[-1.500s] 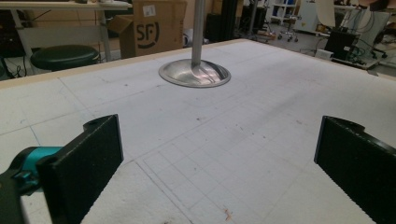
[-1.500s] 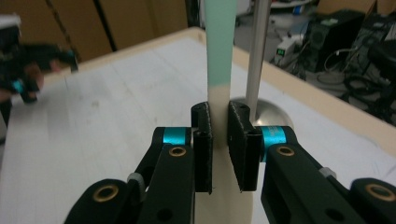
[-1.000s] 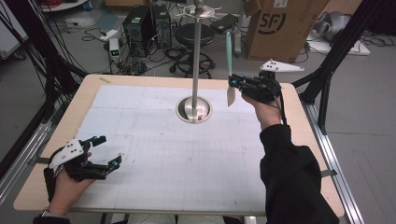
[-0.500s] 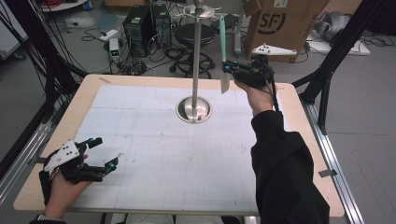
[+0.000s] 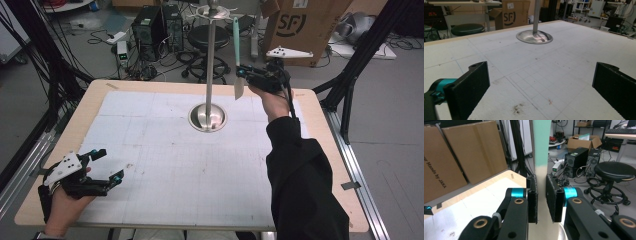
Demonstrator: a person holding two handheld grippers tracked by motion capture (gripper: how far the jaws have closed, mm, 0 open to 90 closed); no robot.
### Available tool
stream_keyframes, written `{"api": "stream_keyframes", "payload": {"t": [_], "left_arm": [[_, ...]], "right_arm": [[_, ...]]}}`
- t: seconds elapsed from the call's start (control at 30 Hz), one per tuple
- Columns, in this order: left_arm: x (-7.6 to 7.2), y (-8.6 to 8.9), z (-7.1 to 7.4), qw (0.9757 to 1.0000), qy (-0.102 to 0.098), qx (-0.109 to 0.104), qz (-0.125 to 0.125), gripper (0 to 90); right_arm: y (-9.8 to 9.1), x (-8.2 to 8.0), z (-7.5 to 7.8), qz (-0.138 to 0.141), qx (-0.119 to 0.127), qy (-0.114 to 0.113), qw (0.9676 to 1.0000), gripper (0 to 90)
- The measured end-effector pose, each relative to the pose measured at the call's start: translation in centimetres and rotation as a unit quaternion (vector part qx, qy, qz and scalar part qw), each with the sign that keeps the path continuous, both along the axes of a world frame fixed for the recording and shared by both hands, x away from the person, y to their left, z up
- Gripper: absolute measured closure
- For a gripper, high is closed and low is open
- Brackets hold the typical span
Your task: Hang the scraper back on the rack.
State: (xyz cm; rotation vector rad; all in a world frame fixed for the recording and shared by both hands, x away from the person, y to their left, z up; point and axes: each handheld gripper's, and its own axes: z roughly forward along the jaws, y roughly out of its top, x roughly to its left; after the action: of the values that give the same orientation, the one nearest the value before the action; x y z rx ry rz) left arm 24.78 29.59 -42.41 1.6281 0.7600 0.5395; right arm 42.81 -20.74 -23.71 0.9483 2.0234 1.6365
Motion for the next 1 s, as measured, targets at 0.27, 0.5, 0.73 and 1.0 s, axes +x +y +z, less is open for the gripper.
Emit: {"api": "stream_keyframes", "payload": {"t": [0.27, 0.5, 0.73, 1.0], "left_arm": [[0.0, 0.1, 0.0, 1.0000, 0.001, 0.001, 0.000, 1.7], [0.0, 0.2, -0.1, 1.0000, 0.002, 0.000, 0.001, 1.7], [0.2, 0.2, 0.0, 1.0000, 0.001, -0.004, 0.001, 1.7], [1.0, -0.5, -0.1, 0.9999, 0.003, -0.011, -0.012, 1.7]], "right_arm": [[0.8, 0.3, -0.4, 0.003, -0.005, 0.002, 1.0000, 80.1], [1.2, 0.1, -0.7, -0.010, -0.006, -0.012, 0.9999, 56.8], [0.7, -0.3, -2.2, 0.020, -0.018, 0.005, 0.9996, 33.1], [-1.1, -2.1, -5.3, 0.043, -0.021, 0.004, 0.9988, 11.0]]}}
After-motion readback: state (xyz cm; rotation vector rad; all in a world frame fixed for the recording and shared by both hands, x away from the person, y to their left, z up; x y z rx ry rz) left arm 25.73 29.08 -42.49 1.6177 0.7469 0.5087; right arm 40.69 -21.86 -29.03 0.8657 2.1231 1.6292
